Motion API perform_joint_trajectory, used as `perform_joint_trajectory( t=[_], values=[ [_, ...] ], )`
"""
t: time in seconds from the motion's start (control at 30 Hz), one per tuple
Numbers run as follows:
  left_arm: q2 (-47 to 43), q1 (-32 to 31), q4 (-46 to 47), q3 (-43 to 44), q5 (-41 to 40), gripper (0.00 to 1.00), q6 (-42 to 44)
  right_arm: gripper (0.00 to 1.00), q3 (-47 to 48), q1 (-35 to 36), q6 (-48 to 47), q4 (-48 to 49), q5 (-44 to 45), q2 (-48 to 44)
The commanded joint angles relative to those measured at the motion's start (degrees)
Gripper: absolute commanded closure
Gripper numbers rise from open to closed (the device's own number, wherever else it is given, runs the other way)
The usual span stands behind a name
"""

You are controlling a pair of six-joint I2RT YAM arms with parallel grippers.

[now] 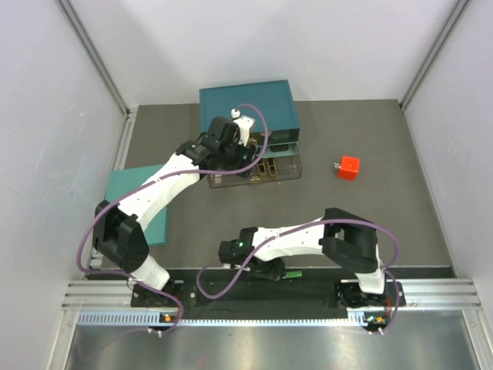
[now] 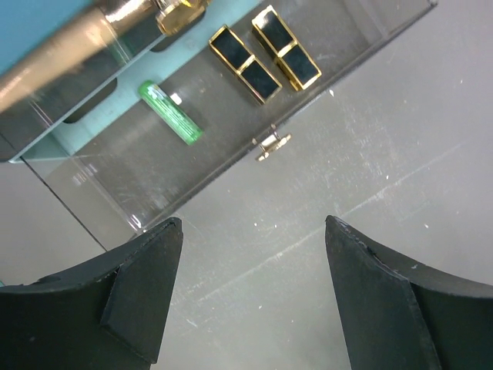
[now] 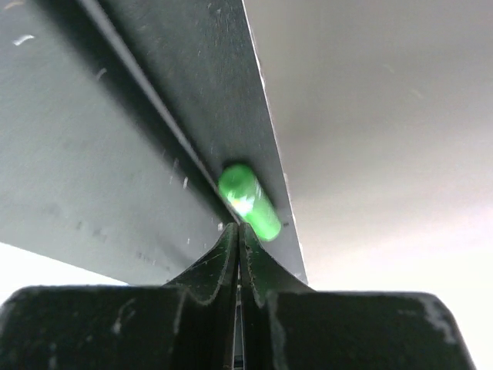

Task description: Organize the makeup

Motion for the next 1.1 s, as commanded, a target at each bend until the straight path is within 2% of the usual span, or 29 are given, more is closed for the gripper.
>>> perform_joint_trajectory(
  t=[0.0, 0.13, 0.2, 0.23, 0.33, 0.37, 0.83, 1.07],
  values=[
    [0.4, 1.0, 1.8, 2.9, -0.8, 0.21, 0.1, 1.00, 3.7, 0.5, -1.1, 1.3, 0.5, -7.7],
    [1.0, 1.6, 2.1, 3.5, -0.2, 0.21, 0.0, 1.00, 1.2, 0.2, -1.2, 2.4, 0.6, -7.4],
    [1.4, 1.6, 2.2, 3.6, 0.0, 0.21, 0.1, 0.97, 0.3, 0.1, -1.3, 2.8, 0.4, -7.1],
    [1.5, 1.7, 2.1, 3.8, 0.0, 0.21, 0.3, 0.88, -0.6, 0.1, -1.4, 3.0, 0.1, -6.9],
    [1.7, 1.9, 1.8, 4.0, -0.2, 0.21, 0.6, 0.75, -1.9, -0.1, -1.6, 3.6, -0.6, -6.7],
    [1.7, 1.9, 1.7, 4.0, -0.2, 0.20, 0.7, 0.73, -2.1, -0.3, -1.5, 3.7, -0.9, -6.6],
    [1.4, 4.2, 1.0, 4.3, 0.0, 0.20, 1.7, 0.70, -7.3, -4.2, -0.4, 9.9, -3.6, -4.1],
    [1.1, 5.1, 0.1, 4.3, 0.1, 0.20, 2.3, 0.67, -10.6, -6.1, 3.6, 14.7, -4.9, -5.9]
  ],
)
